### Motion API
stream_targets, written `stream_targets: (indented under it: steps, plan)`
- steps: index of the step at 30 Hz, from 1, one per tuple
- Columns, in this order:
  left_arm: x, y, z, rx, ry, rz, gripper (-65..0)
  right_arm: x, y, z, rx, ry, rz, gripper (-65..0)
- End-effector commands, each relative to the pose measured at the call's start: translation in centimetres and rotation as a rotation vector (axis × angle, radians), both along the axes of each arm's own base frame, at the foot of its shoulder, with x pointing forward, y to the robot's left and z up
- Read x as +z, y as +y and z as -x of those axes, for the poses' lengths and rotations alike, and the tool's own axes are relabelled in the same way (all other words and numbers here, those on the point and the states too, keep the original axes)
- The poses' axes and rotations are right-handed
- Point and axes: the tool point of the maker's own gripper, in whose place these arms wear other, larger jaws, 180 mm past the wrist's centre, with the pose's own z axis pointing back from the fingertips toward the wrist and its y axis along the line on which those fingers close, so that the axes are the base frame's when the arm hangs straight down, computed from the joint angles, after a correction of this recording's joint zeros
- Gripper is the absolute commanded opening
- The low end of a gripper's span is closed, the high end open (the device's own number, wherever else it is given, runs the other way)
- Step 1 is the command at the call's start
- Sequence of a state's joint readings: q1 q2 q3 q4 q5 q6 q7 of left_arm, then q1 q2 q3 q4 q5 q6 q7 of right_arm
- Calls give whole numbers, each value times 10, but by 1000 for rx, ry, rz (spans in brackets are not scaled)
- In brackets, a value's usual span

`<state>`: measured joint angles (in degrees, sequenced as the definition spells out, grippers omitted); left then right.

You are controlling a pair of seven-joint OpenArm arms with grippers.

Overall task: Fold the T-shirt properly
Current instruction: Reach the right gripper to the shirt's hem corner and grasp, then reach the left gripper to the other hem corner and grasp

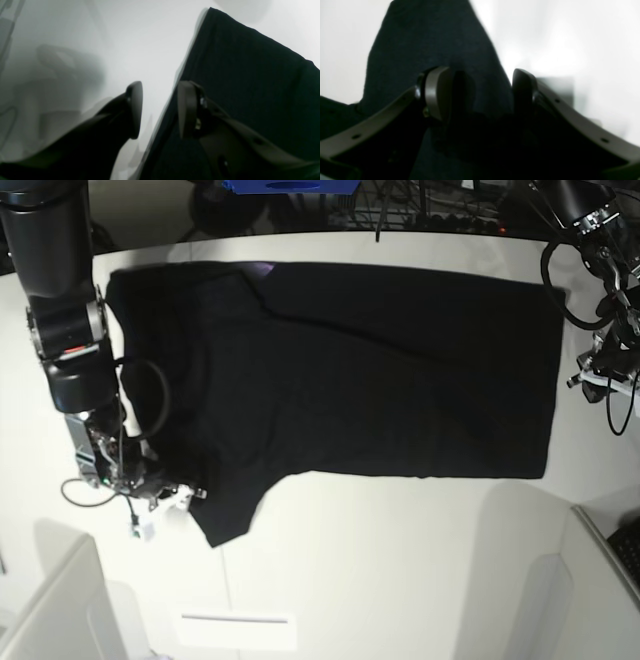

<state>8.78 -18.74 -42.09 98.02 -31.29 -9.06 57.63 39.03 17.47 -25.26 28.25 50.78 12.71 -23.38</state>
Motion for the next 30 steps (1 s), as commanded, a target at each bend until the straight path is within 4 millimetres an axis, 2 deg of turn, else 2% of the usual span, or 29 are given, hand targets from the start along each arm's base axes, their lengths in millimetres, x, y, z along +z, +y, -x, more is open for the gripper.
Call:
stream_targets:
  steps: [1, 5, 6, 7, 12, 13, 15, 18, 21, 28, 29, 30]
  plan:
    - [16, 7, -7, -5, -41, -39, -420, 20, -5, -18, -11, -55, -5, -287]
    - [16, 7, -7, -5, -41, -39, -420, 10, -12, -17, -58, -63, -4, -294]
    - [16, 7, -7, -5, -41, -39, -420, 8, -14, -16, -69, -67, -2, -318]
    - [16, 7, -7, -5, -41, -39, -420, 7, -17, -16, -77, -72, 0, -356]
    - [17, 5, -10, -9, -46, -37, -416, 8, -19, -19, -91, -98, 2, -624]
    - [17, 5, -10, -11, -47, -37, -411, 9, -19, -20, -94, -100, 0, -650]
    - [18, 5, -11, -11, -50, -37, -387, 10, -18, -20, -93, -99, -2, -650]
    - [25, 5, -21, -10, -80, -35, -314, 10, -16, -20, -87, -97, -3, -650]
    - [22, 7, -27, 3, -83, -13, -267, 11, -15, -21, -85, -102, -4, -650]
    - [9, 12, -33, 33, -68, 39, -263, 13, -17, -22, -91, -105, -9, -650]
    - [8, 12, -32, 33, -67, 39, -263, 13, -17, -22, -94, -106, -10, -621]
    - [7, 12, -32, 34, -64, 40, -263, 14, -18, -22, -95, -107, -9, -546]
